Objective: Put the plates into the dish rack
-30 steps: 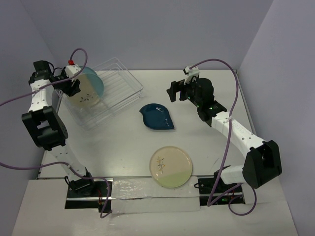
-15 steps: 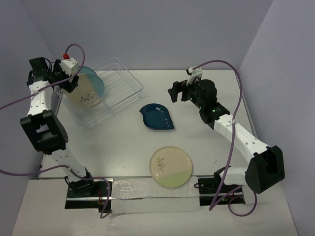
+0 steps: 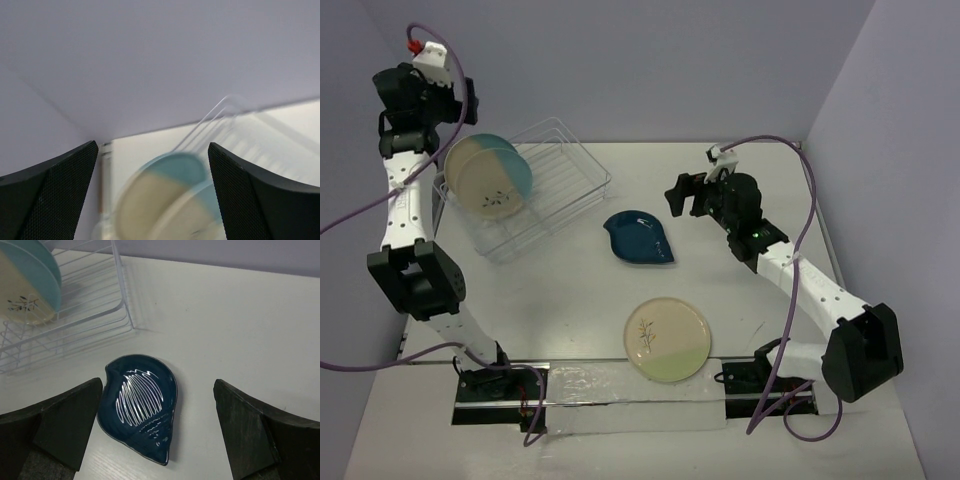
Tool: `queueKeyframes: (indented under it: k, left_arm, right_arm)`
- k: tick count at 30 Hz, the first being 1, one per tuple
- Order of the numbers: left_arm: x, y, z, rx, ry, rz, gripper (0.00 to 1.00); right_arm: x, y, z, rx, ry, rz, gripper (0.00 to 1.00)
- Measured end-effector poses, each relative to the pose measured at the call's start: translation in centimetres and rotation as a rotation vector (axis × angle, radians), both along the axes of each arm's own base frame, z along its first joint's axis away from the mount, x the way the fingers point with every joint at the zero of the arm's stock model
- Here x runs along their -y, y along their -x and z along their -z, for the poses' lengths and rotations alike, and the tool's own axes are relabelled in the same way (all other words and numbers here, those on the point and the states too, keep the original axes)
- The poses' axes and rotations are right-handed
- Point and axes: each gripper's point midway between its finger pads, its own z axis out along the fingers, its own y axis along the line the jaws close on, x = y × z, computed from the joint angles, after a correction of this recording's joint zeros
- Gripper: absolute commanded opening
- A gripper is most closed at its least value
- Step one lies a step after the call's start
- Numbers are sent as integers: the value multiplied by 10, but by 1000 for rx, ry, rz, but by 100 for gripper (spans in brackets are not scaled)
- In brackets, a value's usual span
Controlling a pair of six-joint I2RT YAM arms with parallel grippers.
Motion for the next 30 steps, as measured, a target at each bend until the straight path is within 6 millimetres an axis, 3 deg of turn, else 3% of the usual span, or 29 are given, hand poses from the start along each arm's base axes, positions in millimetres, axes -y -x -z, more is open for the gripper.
queueKeyframes:
  k: [3, 7, 10, 12, 17, 19, 21, 24, 27, 30]
  left_arm:
    - [67, -2, -30, 50, 112, 26, 99]
    - [179, 12, -63, 79, 238, 165, 99]
    - [240, 31, -73, 63, 331, 261, 99]
    - [268, 43, -63, 25, 383, 298, 99]
    - [324, 81, 24, -192, 425, 326, 99]
    - [338, 103, 74, -302, 412, 299, 99]
    - [357, 137, 124, -416, 391, 300, 99]
    - [367, 193, 187, -585, 368, 293, 98]
    - [354, 228, 219, -685, 383, 248, 98]
    - [338, 254, 228, -713, 434, 210, 98]
  right_arm:
    - [6, 3, 12, -38, -27, 47, 100]
    - [16, 10, 36, -102, -41, 103, 100]
    - [25, 24, 57, -162, -54, 137, 100]
    - [31, 34, 72, -211, -65, 164, 100]
    - [42, 61, 97, -308, -105, 210, 100]
    - [47, 70, 105, -333, -123, 233, 100]
    - [53, 80, 116, -366, -142, 268, 100]
    - [62, 94, 135, -436, -142, 321, 100]
    - [67, 107, 152, -517, -129, 350, 100]
    - [66, 123, 167, -586, -135, 340, 100]
